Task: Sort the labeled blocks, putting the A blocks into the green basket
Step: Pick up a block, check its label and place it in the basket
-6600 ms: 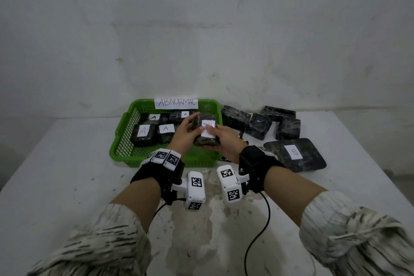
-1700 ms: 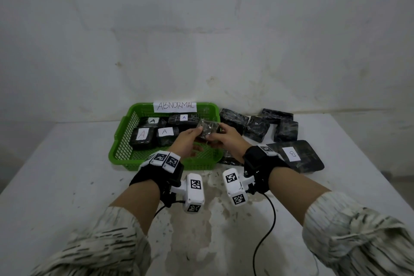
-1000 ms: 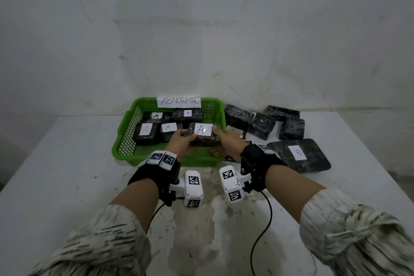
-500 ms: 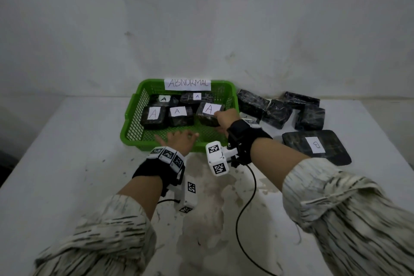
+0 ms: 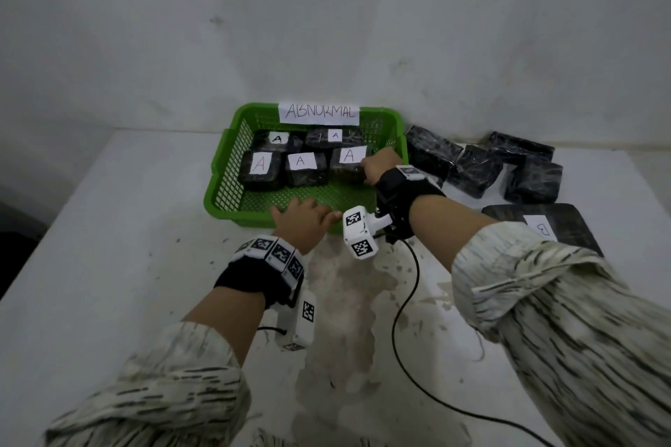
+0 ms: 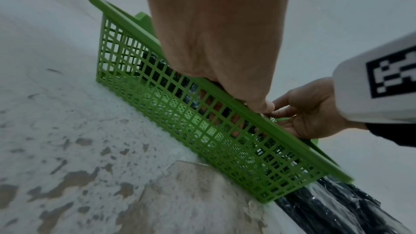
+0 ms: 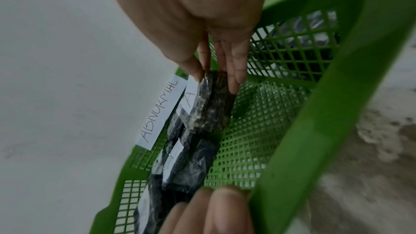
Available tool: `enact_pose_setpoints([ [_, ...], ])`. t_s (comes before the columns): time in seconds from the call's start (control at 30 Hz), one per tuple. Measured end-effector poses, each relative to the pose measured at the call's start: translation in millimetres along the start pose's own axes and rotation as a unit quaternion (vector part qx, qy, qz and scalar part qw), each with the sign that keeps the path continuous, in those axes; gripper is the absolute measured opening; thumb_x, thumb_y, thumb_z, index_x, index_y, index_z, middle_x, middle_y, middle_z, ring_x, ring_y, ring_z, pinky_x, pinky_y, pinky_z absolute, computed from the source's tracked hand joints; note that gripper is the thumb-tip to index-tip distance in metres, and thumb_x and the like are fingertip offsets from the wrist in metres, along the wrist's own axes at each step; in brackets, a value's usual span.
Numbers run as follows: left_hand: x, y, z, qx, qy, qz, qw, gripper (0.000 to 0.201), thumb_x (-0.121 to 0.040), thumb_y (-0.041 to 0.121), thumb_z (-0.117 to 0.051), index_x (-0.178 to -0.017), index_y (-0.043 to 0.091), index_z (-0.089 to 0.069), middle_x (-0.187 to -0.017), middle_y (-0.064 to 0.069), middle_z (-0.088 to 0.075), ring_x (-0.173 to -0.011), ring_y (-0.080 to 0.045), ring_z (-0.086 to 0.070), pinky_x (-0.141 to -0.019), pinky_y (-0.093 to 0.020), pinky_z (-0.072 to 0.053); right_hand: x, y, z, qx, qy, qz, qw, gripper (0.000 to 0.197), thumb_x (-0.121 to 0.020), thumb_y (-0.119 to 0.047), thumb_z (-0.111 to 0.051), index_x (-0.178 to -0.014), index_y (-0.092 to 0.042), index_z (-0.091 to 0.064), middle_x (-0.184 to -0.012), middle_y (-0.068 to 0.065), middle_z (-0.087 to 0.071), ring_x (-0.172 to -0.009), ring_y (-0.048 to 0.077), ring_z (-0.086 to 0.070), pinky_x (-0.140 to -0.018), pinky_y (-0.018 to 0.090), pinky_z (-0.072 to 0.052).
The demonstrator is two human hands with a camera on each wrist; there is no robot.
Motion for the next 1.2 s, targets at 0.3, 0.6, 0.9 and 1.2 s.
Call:
enact_pose_setpoints([
  [0.3,0,-2,0,0.003,-0.003,0.004,1.000,0.039,-0.100,0.041,-0.023,-0.124,0.028,-0.052,-0.124,-0.001,-0.048,-0.123,-0.024,-0.035,-0.105,-0.061,-0.020,7,-1,-39,0.014,-0.151,0.006,0.988,0.045,-0.098,-0.020,-0.049,-0.136,0.005,-0.046,-0.140,0.023,-0.048,-0.128,0.035,-0.048,-0.107,0.044,-0.042],
  [0.6,3,-1,2,0.008,0.006,0.011,1.000,0.045,-0.098,0.049,-0.022,-0.124,0.028,-0.053,-0.130,-0.001,-0.047,-0.127,-0.024,-0.035,-0.106,-0.057,-0.020,32,-19,-11,-0.056,-0.101,0.098,0.988,0.041,-0.096,-0.013,-0.053,-0.132,0.007,-0.045,-0.127,0.017,-0.056,-0.106,0.025,-0.053,-0.089,0.037,-0.044],
  [0.9,3,46,16,0.023,0.057,0.007,0.998,0.034,-0.099,0.037,-0.030,-0.124,0.025,-0.050,-0.130,-0.005,-0.050,-0.126,-0.026,-0.039,-0.106,-0.054,-0.017,45,16,79,-0.124,0.084,0.204,0.968,0.026,-0.092,-0.008,-0.056,-0.117,-0.003,-0.058,-0.091,0.005,-0.055,-0.087,0.021,-0.055,-0.081,0.032,-0.044],
  [1.2,3,113,-12,0.106,-0.028,-0.035,0.993,0.059,-0.095,0.053,-0.033,-0.147,0.028,-0.017,-0.150,-0.007,-0.034,-0.138,-0.030,-0.026,-0.112,-0.055,-0.008,-6,93,109,0.128,0.080,0.087,0.985,0.040,-0.088,-0.018,-0.058,-0.125,-0.004,-0.060,-0.132,0.019,-0.054,-0.119,0.035,-0.051,-0.101,0.033,-0.040],
])
Point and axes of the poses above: each hand's wrist, its own x-axis away from the middle knuckle, its own z-axis out of the back of the hand, y = z × x, the point moved 9 cm from there along -x, towards the middle knuckle
